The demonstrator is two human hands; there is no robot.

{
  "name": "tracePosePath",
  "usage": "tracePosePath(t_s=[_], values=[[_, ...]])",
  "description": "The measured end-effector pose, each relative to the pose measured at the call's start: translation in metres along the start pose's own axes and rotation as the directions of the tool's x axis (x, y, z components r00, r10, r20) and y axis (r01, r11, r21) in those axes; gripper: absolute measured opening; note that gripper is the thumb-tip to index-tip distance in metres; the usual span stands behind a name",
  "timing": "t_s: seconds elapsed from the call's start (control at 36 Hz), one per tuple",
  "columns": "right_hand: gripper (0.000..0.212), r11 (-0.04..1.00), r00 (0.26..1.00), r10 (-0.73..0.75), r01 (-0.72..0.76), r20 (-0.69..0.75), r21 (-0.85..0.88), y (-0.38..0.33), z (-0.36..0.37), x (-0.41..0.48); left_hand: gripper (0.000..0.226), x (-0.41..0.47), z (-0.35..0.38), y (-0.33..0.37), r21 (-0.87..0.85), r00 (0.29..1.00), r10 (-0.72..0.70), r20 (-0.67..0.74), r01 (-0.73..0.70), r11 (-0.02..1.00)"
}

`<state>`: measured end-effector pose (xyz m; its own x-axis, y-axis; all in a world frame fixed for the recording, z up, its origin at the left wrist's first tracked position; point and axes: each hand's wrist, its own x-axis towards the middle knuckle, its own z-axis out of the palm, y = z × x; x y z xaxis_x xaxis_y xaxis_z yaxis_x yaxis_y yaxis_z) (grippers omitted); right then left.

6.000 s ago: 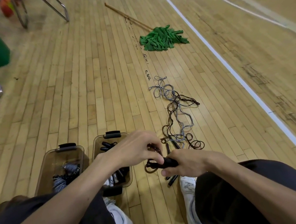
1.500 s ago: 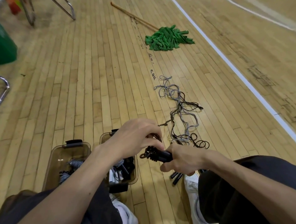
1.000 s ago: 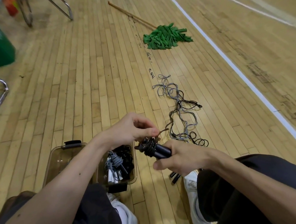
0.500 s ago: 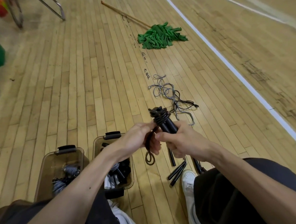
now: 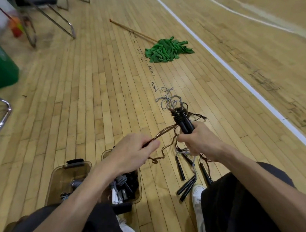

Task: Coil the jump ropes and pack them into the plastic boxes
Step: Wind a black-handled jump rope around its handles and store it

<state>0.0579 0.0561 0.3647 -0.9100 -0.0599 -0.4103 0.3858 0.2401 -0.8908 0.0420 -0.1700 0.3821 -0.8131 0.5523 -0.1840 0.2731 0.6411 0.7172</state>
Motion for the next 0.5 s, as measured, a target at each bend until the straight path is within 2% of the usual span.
tracePosePath(t_s=[0.11, 0.28, 0.42, 0.5], values=[[0.021, 1.000, 1.000, -0.019, 0.019, -0.024, 0.010, -0.018, 0.004, -0.025, 0.043, -0.026, -0.009, 0.043, 0.281, 0.998, 0.059, 0.028, -0.065, 0.957], [0.019, 0.980, 0.977, -0.195, 0.198, -0.084, 0.020, -0.080, 0.003, -0.081, 0.042, -0.067, -0.055, 0.121, 0.548, 0.970, 0.226, -0.085, -0.144, 0.824], [0.023, 0.917, 0.898, -0.398, 0.395, -0.190, -0.053, -0.165, -0.011, -0.151, 0.040, -0.113, -0.114, 0.210, 0.671, 0.869, 0.451, -0.201, -0.213, 0.710], [0.026, 0.863, 0.836, -0.503, 0.498, -0.219, -0.080, -0.216, -0.019, -0.196, 0.039, -0.145, -0.146, 0.276, 0.794, 0.790, 0.580, -0.199, -0.217, 0.568]])
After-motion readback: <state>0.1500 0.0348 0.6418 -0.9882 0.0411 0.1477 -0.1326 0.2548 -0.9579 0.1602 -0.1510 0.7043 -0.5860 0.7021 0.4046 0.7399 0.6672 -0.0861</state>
